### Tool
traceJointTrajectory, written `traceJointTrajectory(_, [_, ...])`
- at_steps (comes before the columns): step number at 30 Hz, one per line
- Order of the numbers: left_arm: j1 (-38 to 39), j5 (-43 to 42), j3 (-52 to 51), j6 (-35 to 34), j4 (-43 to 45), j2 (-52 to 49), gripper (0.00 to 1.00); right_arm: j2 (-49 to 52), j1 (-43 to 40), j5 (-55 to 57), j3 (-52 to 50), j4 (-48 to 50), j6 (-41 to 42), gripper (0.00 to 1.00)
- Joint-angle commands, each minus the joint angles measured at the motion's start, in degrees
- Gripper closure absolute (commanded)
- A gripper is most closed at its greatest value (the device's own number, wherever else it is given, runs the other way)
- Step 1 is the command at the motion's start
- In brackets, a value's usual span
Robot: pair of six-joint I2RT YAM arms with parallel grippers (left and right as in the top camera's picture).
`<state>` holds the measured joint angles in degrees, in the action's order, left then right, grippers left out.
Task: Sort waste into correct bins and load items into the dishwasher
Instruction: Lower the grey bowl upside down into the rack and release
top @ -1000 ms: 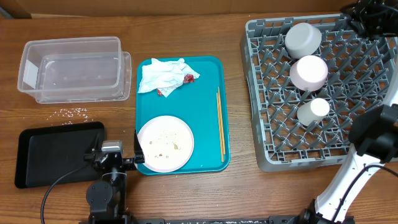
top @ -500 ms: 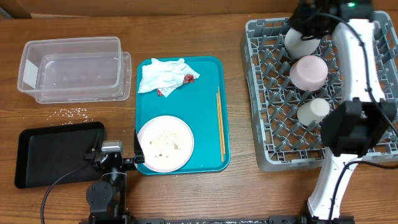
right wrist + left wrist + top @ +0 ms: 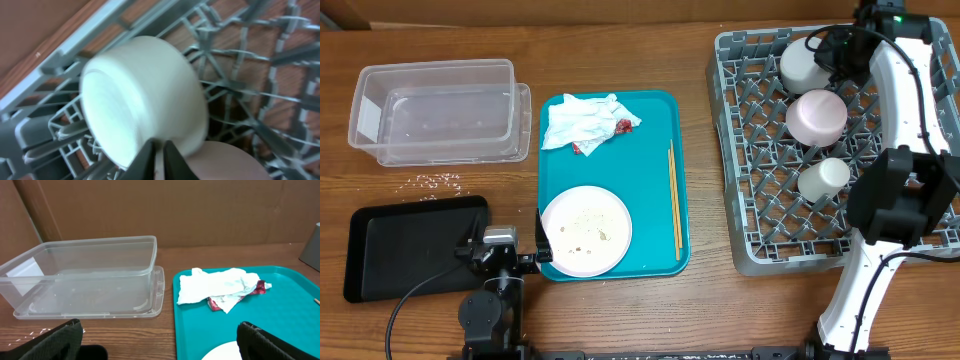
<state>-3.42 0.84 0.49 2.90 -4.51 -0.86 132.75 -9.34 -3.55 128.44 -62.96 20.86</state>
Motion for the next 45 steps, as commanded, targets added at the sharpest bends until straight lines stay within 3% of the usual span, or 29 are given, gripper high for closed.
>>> traceJointTrajectory(1, [-0.28,-0.63,-0.22,-0.74,0.11,0.61,0.00,-0.35,-2.01,1.99,1.07,-1.01,2.19,0.96])
traceJointTrajectory(10, [-0.28,-0.63,-0.22,-0.74,0.13,0.61,0.00,-5.38,-2.40,-4.22,5.42,-3.21,0.35,0.96])
traceJointTrajectory(13, [-0.28,-0.63,-0.22,-0.74,0.11,0.61,0.00,-6.43,-0.20,-9.29,5.42,-0.72,-4.46,0.84])
traceJointTrajectory(20, [-0.28,-0.63,-0.22,-0.74,0.11,0.61,0.00,-2.25,4.04,-0.22,3.39,2.78,-4.55,0.83])
traceJointTrajectory(29, [-0.28,-0.63,-0.22,-0.74,0.11,0.61,0.00,3.58,2.25,6.99,3.39,2.45,-1.09,0.84])
traceJointTrajectory(34, [-0.28,-0.63,-0.22,-0.74,0.11,0.61,0.00,3.54,0.52,6.93,3.63,0.42,-0.90,0.94])
traceJointTrajectory(42, [-0.28,-0.63,-0.22,-0.74,0.11,0.61,0.00,-2.47,0.81,6.91,3.69,-1.38,-0.68,0.95])
traceJointTrajectory(45, [-0.28,-0.63,-0.22,-0.74,0.11,0.61,0.00,-7.48,2.43,5.35,3.69,-1.53,-0.76,0.88])
